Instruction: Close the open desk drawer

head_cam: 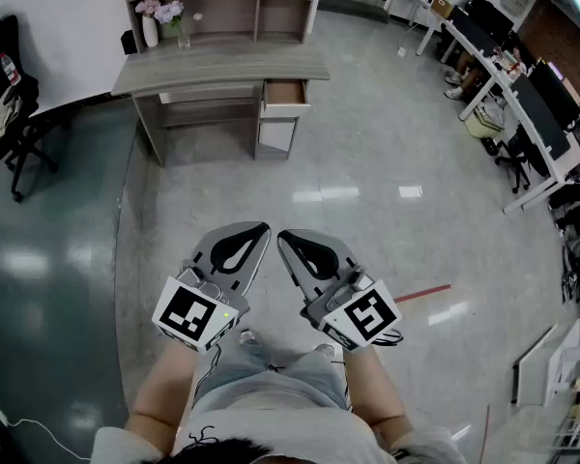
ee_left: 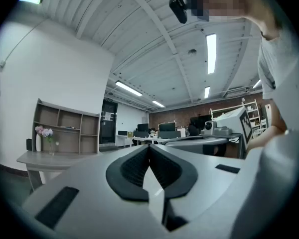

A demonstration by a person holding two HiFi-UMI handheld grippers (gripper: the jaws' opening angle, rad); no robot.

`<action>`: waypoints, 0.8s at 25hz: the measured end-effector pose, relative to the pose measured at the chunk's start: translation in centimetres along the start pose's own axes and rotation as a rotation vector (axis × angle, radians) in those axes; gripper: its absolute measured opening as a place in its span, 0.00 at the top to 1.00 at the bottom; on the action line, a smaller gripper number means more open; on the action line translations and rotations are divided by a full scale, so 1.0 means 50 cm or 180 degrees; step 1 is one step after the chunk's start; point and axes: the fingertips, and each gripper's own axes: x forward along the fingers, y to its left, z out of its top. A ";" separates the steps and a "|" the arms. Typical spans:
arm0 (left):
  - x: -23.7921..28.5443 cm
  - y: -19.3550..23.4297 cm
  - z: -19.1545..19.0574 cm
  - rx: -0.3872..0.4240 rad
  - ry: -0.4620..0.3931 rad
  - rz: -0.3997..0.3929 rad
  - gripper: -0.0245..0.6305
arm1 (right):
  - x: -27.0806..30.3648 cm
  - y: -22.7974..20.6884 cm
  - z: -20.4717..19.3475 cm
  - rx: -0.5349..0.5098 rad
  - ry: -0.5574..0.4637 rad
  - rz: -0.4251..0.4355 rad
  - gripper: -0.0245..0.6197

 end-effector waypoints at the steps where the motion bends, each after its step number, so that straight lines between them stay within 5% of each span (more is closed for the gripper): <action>1: -0.002 0.005 0.000 0.0003 -0.0004 0.0001 0.95 | 0.005 0.001 -0.002 -0.0009 -0.0004 -0.0003 0.95; 20: -0.020 0.074 -0.011 -0.0015 -0.0040 0.0048 0.95 | 0.052 0.003 0.001 0.0055 -0.0096 -0.0122 0.95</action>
